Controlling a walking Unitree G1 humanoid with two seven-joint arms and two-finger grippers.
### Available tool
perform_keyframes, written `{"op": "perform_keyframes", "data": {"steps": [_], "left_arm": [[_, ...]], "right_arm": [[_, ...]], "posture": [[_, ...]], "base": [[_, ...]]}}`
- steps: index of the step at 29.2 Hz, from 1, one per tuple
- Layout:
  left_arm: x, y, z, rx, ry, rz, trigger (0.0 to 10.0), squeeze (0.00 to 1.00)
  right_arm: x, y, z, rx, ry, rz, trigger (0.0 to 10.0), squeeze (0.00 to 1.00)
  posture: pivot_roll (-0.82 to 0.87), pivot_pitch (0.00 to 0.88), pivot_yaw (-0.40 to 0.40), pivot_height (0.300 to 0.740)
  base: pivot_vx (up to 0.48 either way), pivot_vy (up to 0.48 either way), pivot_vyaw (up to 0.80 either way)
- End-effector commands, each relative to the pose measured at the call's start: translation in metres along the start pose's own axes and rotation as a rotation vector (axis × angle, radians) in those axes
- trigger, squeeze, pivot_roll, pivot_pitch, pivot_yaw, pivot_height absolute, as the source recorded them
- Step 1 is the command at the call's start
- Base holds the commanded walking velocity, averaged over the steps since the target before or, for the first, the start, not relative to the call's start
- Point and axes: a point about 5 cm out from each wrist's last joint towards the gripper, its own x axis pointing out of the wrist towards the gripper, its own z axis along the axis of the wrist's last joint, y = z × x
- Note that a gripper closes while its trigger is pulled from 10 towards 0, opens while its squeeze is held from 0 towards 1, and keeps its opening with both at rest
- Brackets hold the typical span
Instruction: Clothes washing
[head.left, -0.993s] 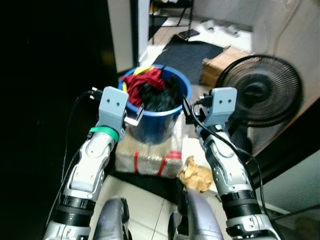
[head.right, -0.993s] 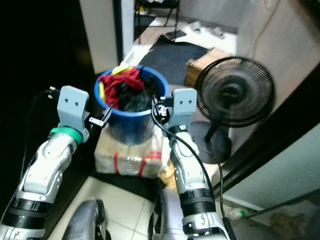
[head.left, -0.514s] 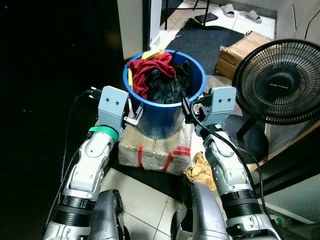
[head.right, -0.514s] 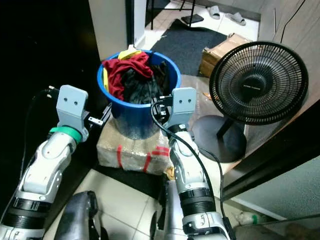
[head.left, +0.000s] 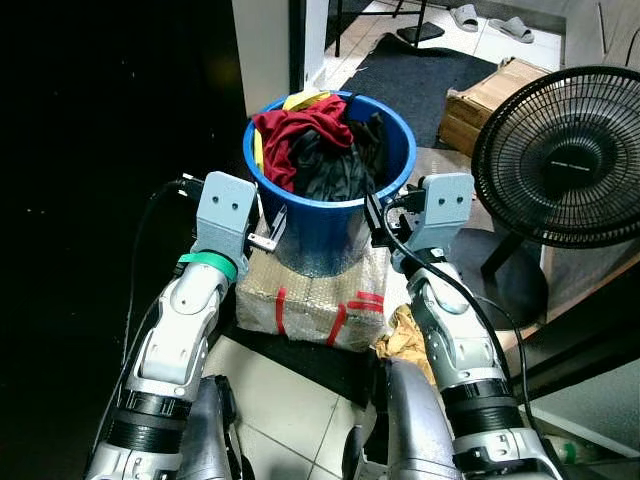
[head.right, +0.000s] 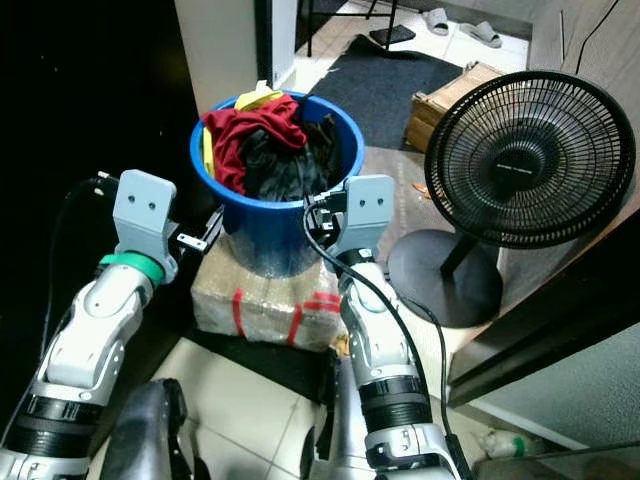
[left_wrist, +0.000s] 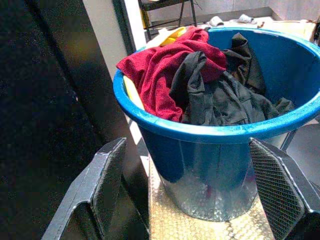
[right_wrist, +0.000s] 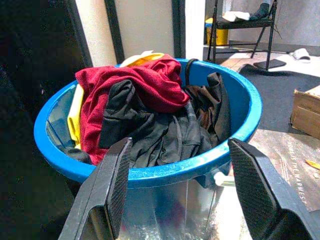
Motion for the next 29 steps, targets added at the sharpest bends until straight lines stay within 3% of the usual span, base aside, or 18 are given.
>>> {"op": "perform_keyframes", "data": {"steps": [1, 16, 18, 20, 24, 29], "left_arm": [[-0.001, -0.002, -0.002, -0.005, 0.013, -0.007, 10.0, 0.0], [0.003, 0.002, 0.006, 0.01, -0.004, 0.004, 10.0, 0.0], [0.007, 0.003, 0.012, 0.01, -0.019, 0.006, 10.0, 0.0], [0.026, 0.005, 0.029, -0.02, -0.06, 0.021, 10.0, 0.0], [0.032, 0.006, 0.035, -0.037, -0.073, 0.027, 10.0, 0.0], [0.056, 0.007, 0.054, -0.086, -0.064, 0.054, 10.0, 0.0]], "right_arm": [[-0.002, 0.0, -0.002, 0.004, 0.009, -0.005, 10.0, 0.0], [0.0, -0.001, 0.0, 0.002, 0.004, -0.004, 10.0, 0.0], [0.003, -0.002, 0.001, -0.002, 0.004, -0.004, 10.0, 0.0], [0.015, -0.002, 0.008, -0.015, -0.009, -0.004, 10.0, 0.0], [0.019, -0.002, 0.012, -0.02, -0.015, -0.005, 10.0, 0.0], [0.045, -0.004, 0.02, -0.076, 0.054, -0.031, 10.0, 0.0]], "posture": [[0.04, 0.087, 0.0, 0.5], [0.04, 0.094, 0.001, 0.465], [0.04, 0.094, 0.001, 0.465], [0.04, 0.115, 0.005, 0.465], [0.04, 0.117, 0.006, 0.465], [0.05, 0.169, 0.007, 0.465]], "base": [[0.0, 0.0, 0.0], [0.0, 0.0, 0.0], [0.0, 0.0, 0.0], [0.0, 0.0, 0.0], [0.0, 0.0, 0.0], [0.0, 0.0, 0.0]]}}
